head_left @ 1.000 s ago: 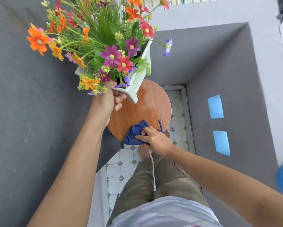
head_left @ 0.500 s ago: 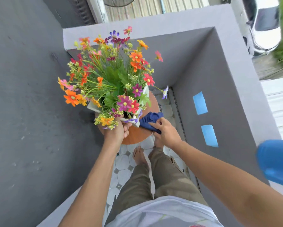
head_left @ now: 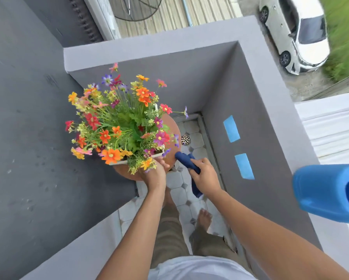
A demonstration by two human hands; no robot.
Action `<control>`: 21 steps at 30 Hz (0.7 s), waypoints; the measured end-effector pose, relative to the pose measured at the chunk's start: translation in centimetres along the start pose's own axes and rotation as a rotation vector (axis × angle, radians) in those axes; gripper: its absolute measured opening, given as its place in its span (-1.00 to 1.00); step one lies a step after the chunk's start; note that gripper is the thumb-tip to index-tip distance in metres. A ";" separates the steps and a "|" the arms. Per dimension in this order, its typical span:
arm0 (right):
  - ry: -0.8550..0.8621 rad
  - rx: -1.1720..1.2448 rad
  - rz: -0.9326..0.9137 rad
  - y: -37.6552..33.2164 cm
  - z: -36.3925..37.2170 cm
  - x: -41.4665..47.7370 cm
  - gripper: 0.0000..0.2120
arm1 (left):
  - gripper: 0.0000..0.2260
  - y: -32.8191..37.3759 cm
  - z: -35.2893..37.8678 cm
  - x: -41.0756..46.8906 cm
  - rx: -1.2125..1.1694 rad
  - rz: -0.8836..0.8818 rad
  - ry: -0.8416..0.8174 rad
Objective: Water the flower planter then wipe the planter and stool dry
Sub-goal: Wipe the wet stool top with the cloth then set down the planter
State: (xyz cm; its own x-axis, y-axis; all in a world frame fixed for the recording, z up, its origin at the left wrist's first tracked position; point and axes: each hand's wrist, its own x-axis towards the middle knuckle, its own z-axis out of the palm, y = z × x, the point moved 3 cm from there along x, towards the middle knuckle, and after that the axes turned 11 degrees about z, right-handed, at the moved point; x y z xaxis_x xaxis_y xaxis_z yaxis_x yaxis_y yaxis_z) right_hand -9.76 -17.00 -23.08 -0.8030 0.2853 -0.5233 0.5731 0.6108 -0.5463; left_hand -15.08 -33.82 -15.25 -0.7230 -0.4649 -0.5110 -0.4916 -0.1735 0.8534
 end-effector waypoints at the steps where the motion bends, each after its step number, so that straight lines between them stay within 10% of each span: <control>1: 0.017 0.046 0.017 0.0 -0.6 -0.2 -0.73 | -0.65 -0.4 0.4 0.0 -0.035 -0.008 0.009; 13: 0.167 0.376 0.053 0.6 -10.0 -6.0 -0.88 | -0.76 -3.5 2.8 -2.0 -0.038 -0.093 0.056; 21: 0.351 0.673 -0.165 -3.1 -23.0 -14.2 -0.81 | -0.75 2.1 8.9 -14.5 0.184 0.144 -0.427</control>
State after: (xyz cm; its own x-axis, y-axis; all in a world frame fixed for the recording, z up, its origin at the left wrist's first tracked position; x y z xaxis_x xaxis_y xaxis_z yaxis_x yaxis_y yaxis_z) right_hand -3.88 -5.95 1.11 -0.8271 0.5157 -0.2236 0.3269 0.1176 -0.9377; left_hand -9.94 -19.70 -6.93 -0.9058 -0.0680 -0.4183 -0.4214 0.0403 0.9060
